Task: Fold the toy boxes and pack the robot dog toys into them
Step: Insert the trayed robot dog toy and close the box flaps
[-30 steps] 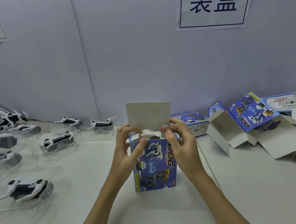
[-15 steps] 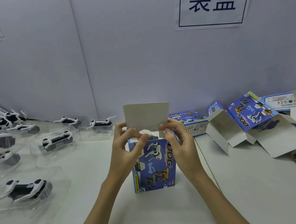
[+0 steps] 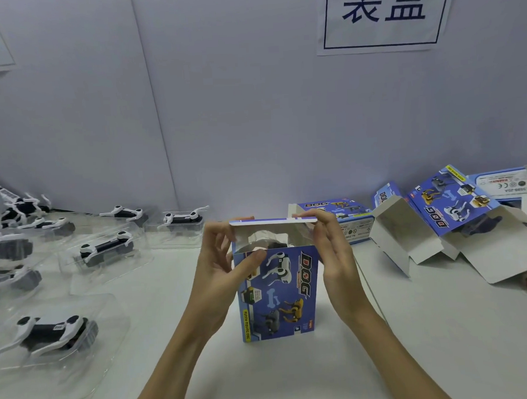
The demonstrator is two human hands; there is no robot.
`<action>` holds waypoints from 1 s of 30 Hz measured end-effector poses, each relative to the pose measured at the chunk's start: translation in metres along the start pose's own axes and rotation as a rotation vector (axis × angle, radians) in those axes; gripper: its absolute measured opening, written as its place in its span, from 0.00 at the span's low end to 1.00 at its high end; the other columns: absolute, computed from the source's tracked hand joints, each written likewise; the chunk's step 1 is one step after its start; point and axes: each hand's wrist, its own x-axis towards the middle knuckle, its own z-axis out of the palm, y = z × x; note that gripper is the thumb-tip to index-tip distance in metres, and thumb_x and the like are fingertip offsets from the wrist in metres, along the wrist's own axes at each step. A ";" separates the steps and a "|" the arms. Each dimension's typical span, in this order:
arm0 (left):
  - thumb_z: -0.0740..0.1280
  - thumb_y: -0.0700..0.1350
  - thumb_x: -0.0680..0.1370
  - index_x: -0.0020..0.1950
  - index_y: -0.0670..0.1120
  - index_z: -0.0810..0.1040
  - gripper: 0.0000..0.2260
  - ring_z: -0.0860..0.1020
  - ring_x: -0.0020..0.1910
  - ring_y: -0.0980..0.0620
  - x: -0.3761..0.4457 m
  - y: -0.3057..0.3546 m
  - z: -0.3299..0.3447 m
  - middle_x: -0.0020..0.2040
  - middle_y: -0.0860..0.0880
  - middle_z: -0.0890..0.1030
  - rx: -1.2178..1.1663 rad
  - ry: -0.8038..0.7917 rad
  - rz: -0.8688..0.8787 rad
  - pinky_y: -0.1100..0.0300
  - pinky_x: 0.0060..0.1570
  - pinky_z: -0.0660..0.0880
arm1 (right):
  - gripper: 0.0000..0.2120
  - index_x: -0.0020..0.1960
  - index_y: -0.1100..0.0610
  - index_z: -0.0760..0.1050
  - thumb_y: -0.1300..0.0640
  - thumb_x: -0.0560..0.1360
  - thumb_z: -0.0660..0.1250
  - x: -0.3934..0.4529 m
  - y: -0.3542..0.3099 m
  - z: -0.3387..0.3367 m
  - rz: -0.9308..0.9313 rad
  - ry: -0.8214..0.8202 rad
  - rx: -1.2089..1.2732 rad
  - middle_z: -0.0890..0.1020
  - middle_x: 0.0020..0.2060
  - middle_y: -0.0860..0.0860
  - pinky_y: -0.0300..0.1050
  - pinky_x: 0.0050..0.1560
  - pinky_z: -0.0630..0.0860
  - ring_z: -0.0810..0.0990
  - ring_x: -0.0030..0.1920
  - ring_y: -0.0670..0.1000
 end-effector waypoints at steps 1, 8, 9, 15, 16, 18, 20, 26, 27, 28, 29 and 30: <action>0.80 0.46 0.73 0.55 0.56 0.72 0.20 0.81 0.64 0.37 0.000 0.001 -0.001 0.65 0.44 0.79 -0.018 -0.006 -0.007 0.51 0.47 0.83 | 0.13 0.66 0.52 0.72 0.49 0.87 0.55 0.000 0.000 -0.001 -0.004 -0.006 0.004 0.83 0.57 0.45 0.41 0.41 0.83 0.87 0.55 0.52; 0.79 0.63 0.70 0.60 0.56 0.79 0.23 0.75 0.72 0.42 -0.003 0.003 -0.007 0.69 0.50 0.77 0.184 -0.076 -0.034 0.34 0.56 0.81 | 0.17 0.63 0.51 0.74 0.42 0.83 0.56 -0.002 0.001 -0.001 0.017 0.015 0.007 0.80 0.65 0.45 0.41 0.44 0.84 0.81 0.67 0.51; 0.78 0.66 0.70 0.58 0.57 0.79 0.22 0.75 0.72 0.42 -0.004 0.003 -0.007 0.68 0.50 0.77 0.180 -0.069 -0.033 0.37 0.55 0.81 | 0.21 0.63 0.53 0.74 0.40 0.82 0.56 -0.002 0.001 0.000 0.031 0.019 0.019 0.79 0.67 0.45 0.42 0.45 0.84 0.79 0.68 0.52; 0.74 0.69 0.71 0.53 0.58 0.79 0.19 0.77 0.70 0.44 -0.004 0.001 0.004 0.65 0.51 0.79 0.204 0.024 -0.016 0.43 0.46 0.85 | 0.28 0.64 0.51 0.71 0.31 0.76 0.63 -0.008 0.002 0.004 0.024 -0.002 -0.042 0.74 0.73 0.44 0.50 0.52 0.85 0.76 0.72 0.50; 0.74 0.69 0.71 0.53 0.58 0.79 0.19 0.77 0.70 0.44 -0.004 0.001 0.004 0.66 0.50 0.79 0.204 0.026 -0.021 0.42 0.47 0.85 | 0.25 0.64 0.49 0.71 0.33 0.76 0.64 -0.008 0.004 0.005 0.022 0.002 -0.065 0.74 0.73 0.45 0.51 0.53 0.85 0.76 0.72 0.52; 0.74 0.68 0.72 0.54 0.57 0.79 0.19 0.76 0.70 0.44 -0.004 -0.001 0.003 0.66 0.50 0.78 0.211 0.023 -0.026 0.38 0.49 0.84 | 0.19 0.63 0.44 0.70 0.36 0.77 0.64 -0.009 0.006 0.006 0.019 -0.012 -0.088 0.76 0.69 0.51 0.50 0.49 0.85 0.79 0.68 0.55; 0.73 0.68 0.72 0.55 0.57 0.78 0.20 0.75 0.71 0.44 -0.004 -0.002 0.002 0.67 0.51 0.78 0.215 0.020 -0.028 0.38 0.49 0.84 | 0.11 0.62 0.40 0.70 0.42 0.81 0.63 -0.007 0.006 0.006 0.015 -0.030 -0.093 0.77 0.66 0.55 0.49 0.45 0.85 0.81 0.66 0.57; 0.68 0.59 0.80 0.67 0.55 0.73 0.18 0.72 0.74 0.45 -0.006 -0.018 0.006 0.73 0.57 0.72 0.344 0.099 0.125 0.47 0.54 0.83 | 0.09 0.60 0.45 0.72 0.47 0.81 0.66 -0.008 0.008 0.012 -0.026 0.094 -0.112 0.81 0.59 0.47 0.52 0.50 0.86 0.82 0.64 0.54; 0.69 0.54 0.80 0.72 0.52 0.70 0.21 0.71 0.75 0.47 -0.008 -0.023 0.007 0.75 0.58 0.70 0.430 0.167 0.172 0.47 0.60 0.80 | 0.10 0.59 0.45 0.73 0.46 0.80 0.68 -0.010 0.008 0.015 -0.043 0.158 -0.102 0.82 0.57 0.47 0.50 0.51 0.85 0.83 0.62 0.54; 0.70 0.52 0.80 0.75 0.51 0.67 0.25 0.70 0.76 0.49 -0.009 -0.026 0.008 0.75 0.60 0.68 0.521 0.234 0.201 0.46 0.65 0.76 | 0.11 0.58 0.45 0.74 0.45 0.79 0.70 -0.011 0.008 0.018 -0.051 0.228 -0.076 0.83 0.56 0.47 0.47 0.52 0.84 0.83 0.61 0.54; 0.72 0.53 0.78 0.77 0.50 0.65 0.30 0.69 0.76 0.51 -0.009 -0.029 0.008 0.76 0.60 0.68 0.629 0.270 0.228 0.46 0.69 0.72 | 0.12 0.57 0.45 0.74 0.44 0.77 0.72 -0.011 0.008 0.019 -0.048 0.291 -0.034 0.84 0.55 0.47 0.45 0.52 0.83 0.84 0.60 0.53; 0.73 0.57 0.77 0.79 0.49 0.64 0.34 0.68 0.76 0.52 -0.011 -0.031 0.008 0.76 0.58 0.68 0.759 0.265 0.263 0.46 0.71 0.69 | 0.13 0.56 0.45 0.75 0.44 0.76 0.73 -0.011 0.007 0.019 -0.028 0.337 0.017 0.85 0.54 0.48 0.44 0.50 0.83 0.84 0.59 0.53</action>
